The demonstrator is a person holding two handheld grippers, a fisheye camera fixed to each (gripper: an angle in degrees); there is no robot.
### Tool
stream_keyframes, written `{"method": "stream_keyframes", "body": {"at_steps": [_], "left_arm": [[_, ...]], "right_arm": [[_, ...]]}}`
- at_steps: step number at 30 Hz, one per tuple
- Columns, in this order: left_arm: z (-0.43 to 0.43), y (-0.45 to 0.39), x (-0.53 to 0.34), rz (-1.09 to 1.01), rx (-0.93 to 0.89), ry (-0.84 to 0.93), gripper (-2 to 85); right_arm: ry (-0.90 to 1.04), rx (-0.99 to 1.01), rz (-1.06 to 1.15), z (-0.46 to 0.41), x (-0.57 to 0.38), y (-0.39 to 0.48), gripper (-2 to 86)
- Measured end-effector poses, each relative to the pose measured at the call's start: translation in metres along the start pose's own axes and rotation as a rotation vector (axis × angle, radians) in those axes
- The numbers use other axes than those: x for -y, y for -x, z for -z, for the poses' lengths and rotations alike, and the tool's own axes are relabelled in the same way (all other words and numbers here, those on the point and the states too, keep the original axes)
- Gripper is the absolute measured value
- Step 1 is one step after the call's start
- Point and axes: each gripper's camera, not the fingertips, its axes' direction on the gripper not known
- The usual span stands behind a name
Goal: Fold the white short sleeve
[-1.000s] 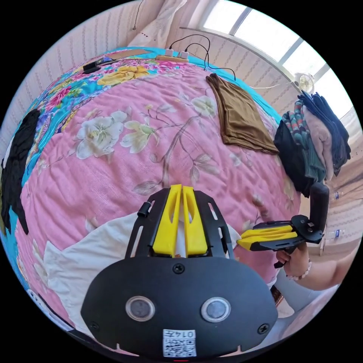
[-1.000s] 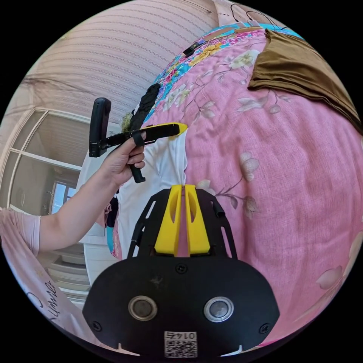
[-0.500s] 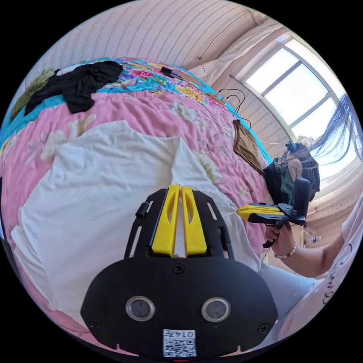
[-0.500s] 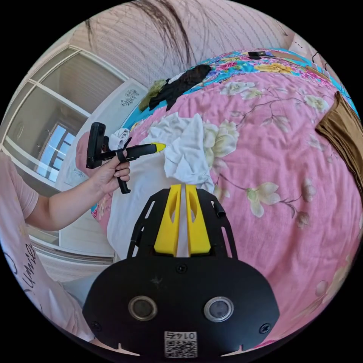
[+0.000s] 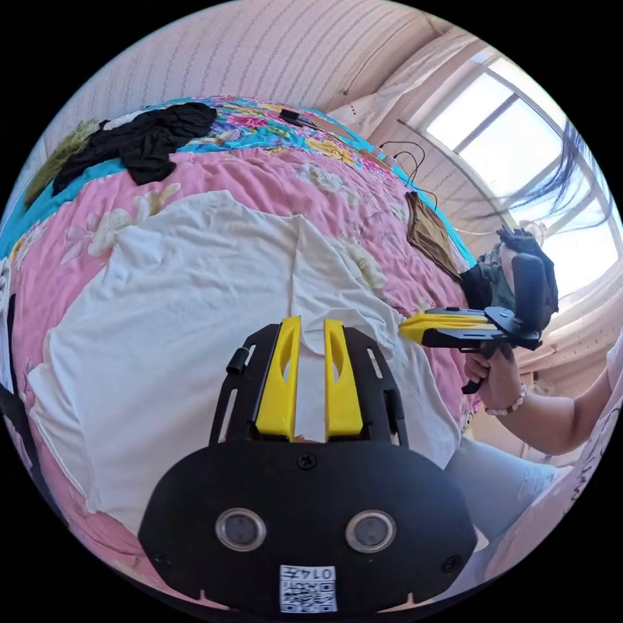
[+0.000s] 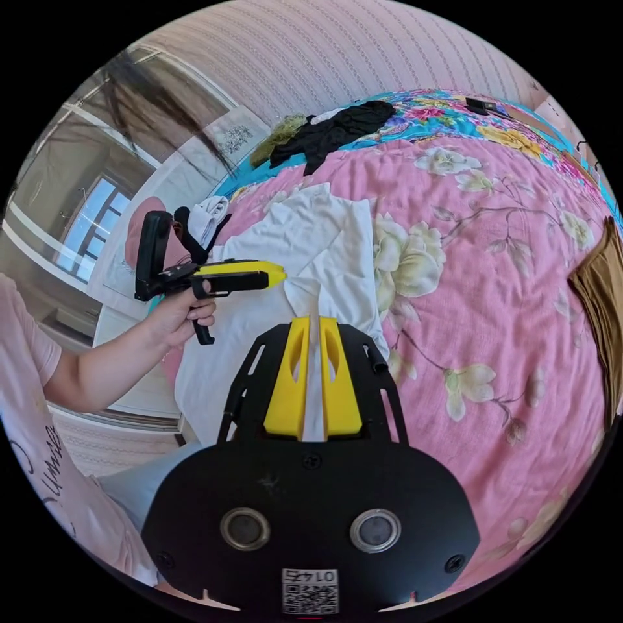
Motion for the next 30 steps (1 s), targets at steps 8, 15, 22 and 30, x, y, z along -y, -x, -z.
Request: {"method": "stream_keyframes", "body": {"at_steps": [8, 15, 22, 30], "left_arm": [[0.001, 0.036, -0.008, 0.116, 0.028, 0.041, 0.0], [0.078, 0.050, -0.015, 0.150, 0.028, -0.070, 5.0], [0.205, 0.116, -0.130, 0.585, 0.359, -0.284, 3.9], [0.249, 0.183, -0.164, 0.775, 0.411, -0.379, 6.0]], "right_arm": [[0.160, -0.139, -0.046, -0.055, -0.036, 0.008, -0.1], [0.164, -0.101, -0.037, -0.055, -0.052, 0.014, -0.1], [0.221, 0.053, 0.149, -0.096, -0.012, 0.076, 0.3], [0.231, 0.333, 0.447, -0.231, 0.087, 0.245, 6.1]]}}
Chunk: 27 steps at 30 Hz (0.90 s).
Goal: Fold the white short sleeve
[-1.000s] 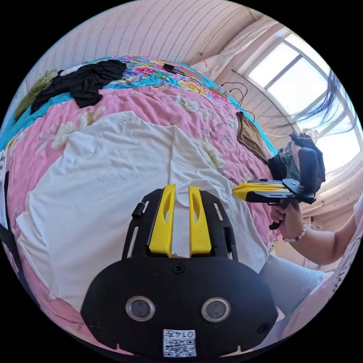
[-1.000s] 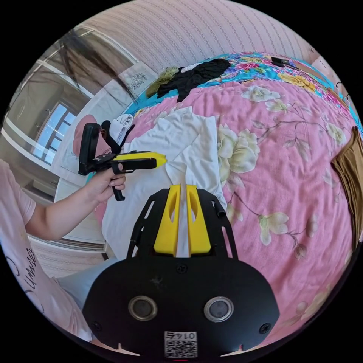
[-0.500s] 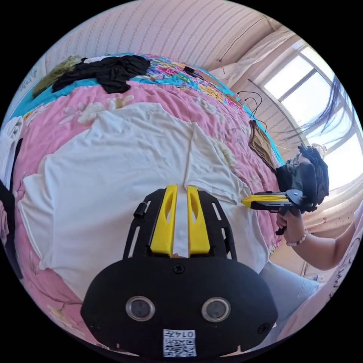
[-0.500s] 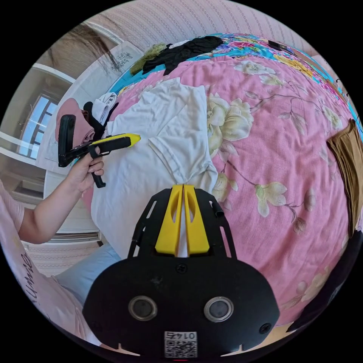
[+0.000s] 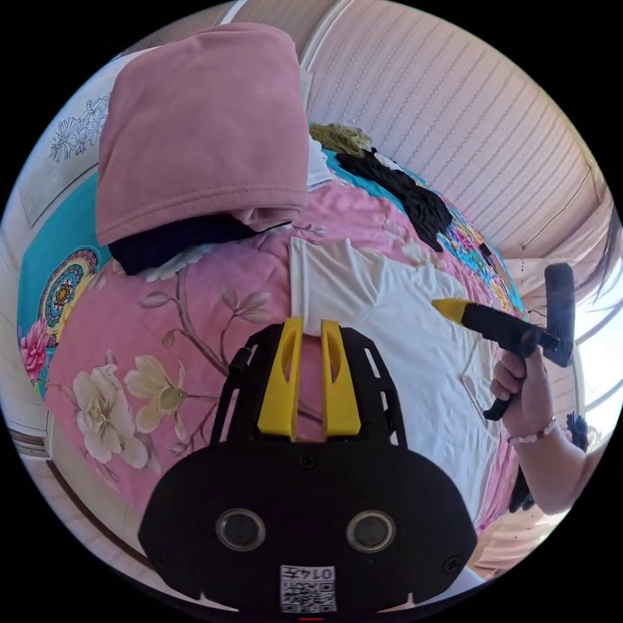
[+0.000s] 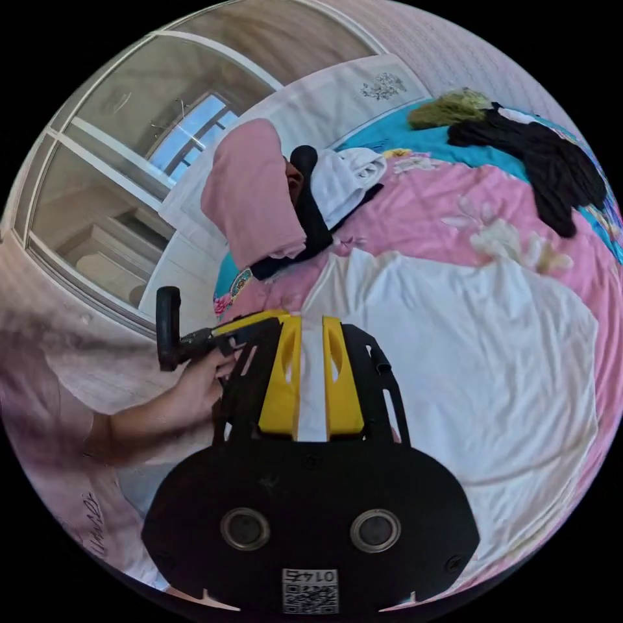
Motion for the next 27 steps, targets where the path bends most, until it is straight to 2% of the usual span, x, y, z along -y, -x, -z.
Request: {"method": "stream_keyframes", "body": {"at_steps": [4, 9, 12, 14, 17, 22, 25, 27], "left_arm": [[-0.015, 0.007, 0.009, -0.004, -0.001, 0.051, 6.9], [-0.001, 0.005, 0.003, -0.025, -0.002, 0.002, 6.2], [0.010, -0.002, 0.003, -0.045, -0.001, -0.002, 4.1], [0.018, -0.005, 0.004, -0.057, -0.012, 0.000, 1.8], [0.041, -0.017, 0.005, -0.095, -0.004, -0.017, -0.5], [0.101, -0.058, -0.001, -0.290, -0.146, -0.124, -0.8], [0.117, -0.080, -0.010, -0.398, -0.272, -0.114, -0.2], [0.118, -0.092, -0.016, -0.430, -0.273, -0.082, 0.7]], "right_arm": [[0.131, -0.056, 0.022, -0.088, 0.069, 0.011, 7.5], [0.220, -0.242, 0.023, -0.146, 0.108, 0.011, 10.3], [0.210, -0.305, -0.034, -0.163, 0.110, 0.005, 7.5], [0.185, -0.305, -0.036, -0.156, 0.108, 0.004, 4.4], [0.070, -0.190, -0.074, -0.108, 0.095, -0.007, 2.3], [-0.207, 0.068, -0.294, 0.022, 0.026, -0.053, 1.9], [-0.259, 0.052, -0.369, 0.065, -0.016, -0.077, 2.8], [-0.219, 0.004, -0.409, 0.074, -0.033, -0.093, 3.9]]}}
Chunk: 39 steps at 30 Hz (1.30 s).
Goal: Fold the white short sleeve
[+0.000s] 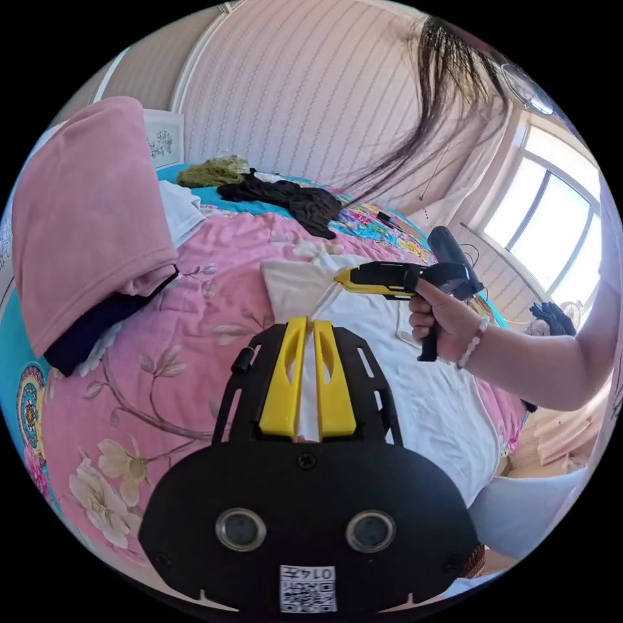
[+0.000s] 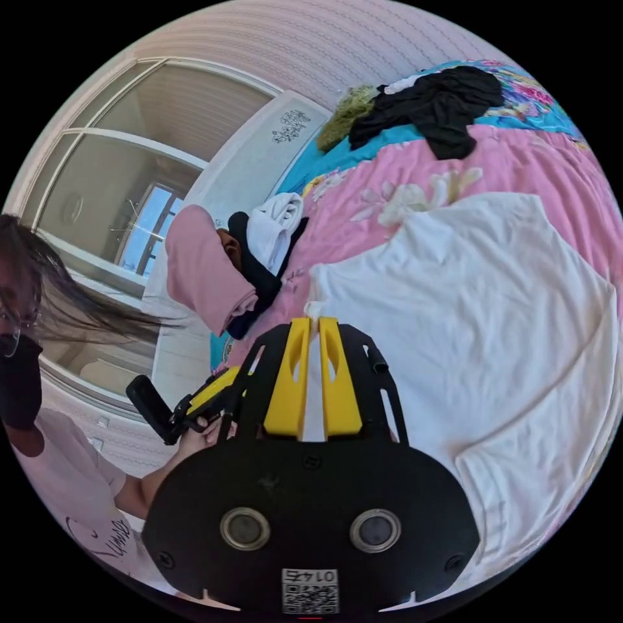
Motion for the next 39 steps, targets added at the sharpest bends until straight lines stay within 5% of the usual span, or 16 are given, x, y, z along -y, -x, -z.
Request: {"method": "stream_keyframes", "body": {"at_steps": [10, 13, 17, 24, 32, 39], "left_arm": [[-0.007, 0.017, 0.058, 0.051, 0.080, 0.070, 3.5], [-0.041, 0.040, 0.100, 0.091, -0.042, 0.104, 8.5], [-0.092, 0.054, 0.136, 0.129, -0.149, 0.217, 10.3], [-0.125, 0.043, 0.158, 0.140, -0.148, 0.374, 1.6], [-0.056, -0.015, 0.197, 0.037, -0.150, 0.262, -0.8], [0.062, -0.070, 0.131, -0.079, -0.201, 0.172, -0.8]], "right_arm": [[-0.036, -0.171, -0.039, 0.115, -0.019, -0.046, 6.8], [-0.106, -0.439, -0.093, 0.167, -0.007, -0.060, 8.4], [-0.129, -0.440, -0.111, 0.189, 0.022, -0.075, 10.7], [0.072, -0.440, -0.050, 0.166, 0.068, -0.092, 2.5], [-0.076, -0.305, 0.026, 0.255, 0.057, -0.033, 0.9], [-0.050, -0.287, 0.153, 0.292, -0.043, 0.056, 0.8]]}}
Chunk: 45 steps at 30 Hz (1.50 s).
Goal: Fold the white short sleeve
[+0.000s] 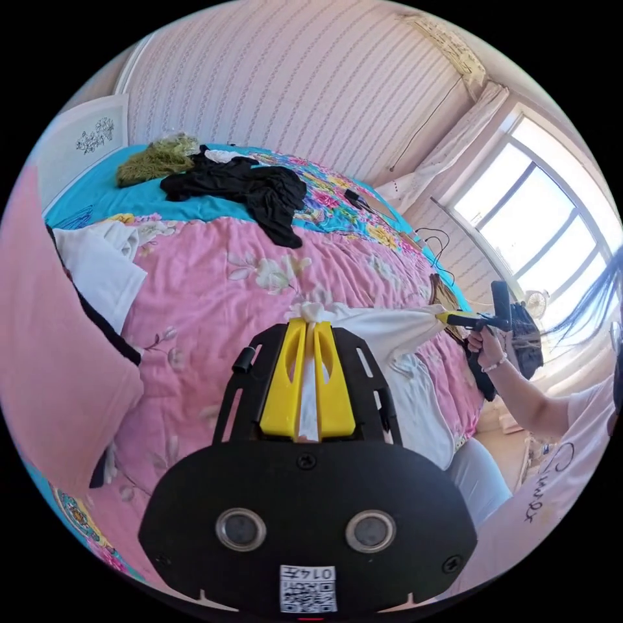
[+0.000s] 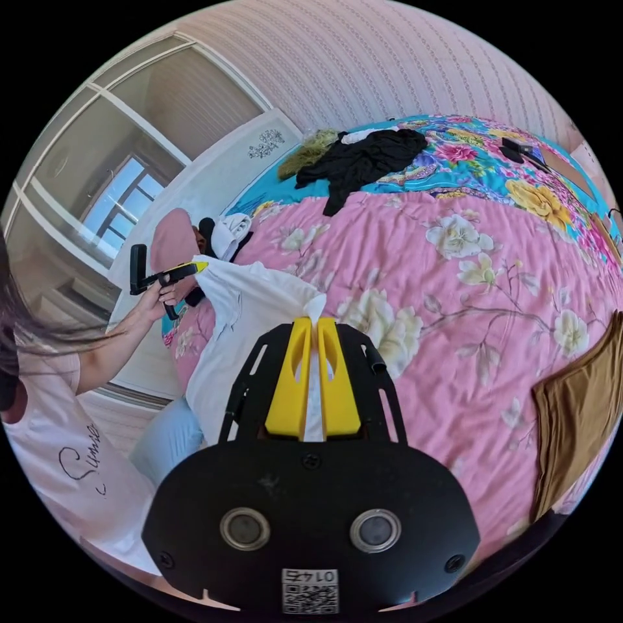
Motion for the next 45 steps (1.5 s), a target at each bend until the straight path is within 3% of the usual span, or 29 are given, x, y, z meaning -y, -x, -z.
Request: {"method": "stream_keyframes", "body": {"at_steps": [5, 10, 16, 23, 27, 33, 36, 40, 45], "left_arm": [[0.041, -0.045, -0.109, -0.015, -0.035, -0.002, -0.8], [0.043, -0.077, -0.237, 0.007, 0.004, 0.132, -0.6], [0.043, -0.091, -0.311, 0.110, 0.040, 0.182, 2.7], [0.079, -0.084, -0.332, 0.235, 0.168, 0.211, 0.2], [0.093, -0.106, -0.316, 0.159, 0.175, 0.177, -0.3], [0.042, -0.152, -0.265, 0.066, 0.072, 0.154, 5.8], [0.004, -0.163, -0.250, 0.050, 0.064, 0.214, 8.1], [-0.045, -0.158, -0.253, 0.077, 0.078, 0.349, 5.9], [-0.016, -0.149, -0.265, 0.076, -0.042, 0.281, 0.7]], "right_arm": [[0.012, -0.044, 0.000, 0.015, -0.107, 0.059, 0.9], [0.036, 0.037, -0.186, 0.006, -0.215, 0.089, 1.2], [0.164, -0.061, -0.256, -0.004, -0.259, 0.129, 3.2], [0.128, -0.218, -0.229, 0.037, -0.266, 0.181, 4.5], [0.061, -0.245, -0.108, 0.048, -0.236, 0.225, 5.9], [0.163, -0.097, -0.100, -0.012, -0.179, 0.245, 9.9], [0.232, -0.152, -0.101, -0.041, -0.165, 0.255, 10.8], [0.308, -0.207, -0.109, -0.061, -0.169, 0.265, 6.4], [0.213, -0.110, -0.043, -0.015, -0.188, 0.283, 1.5]]}}
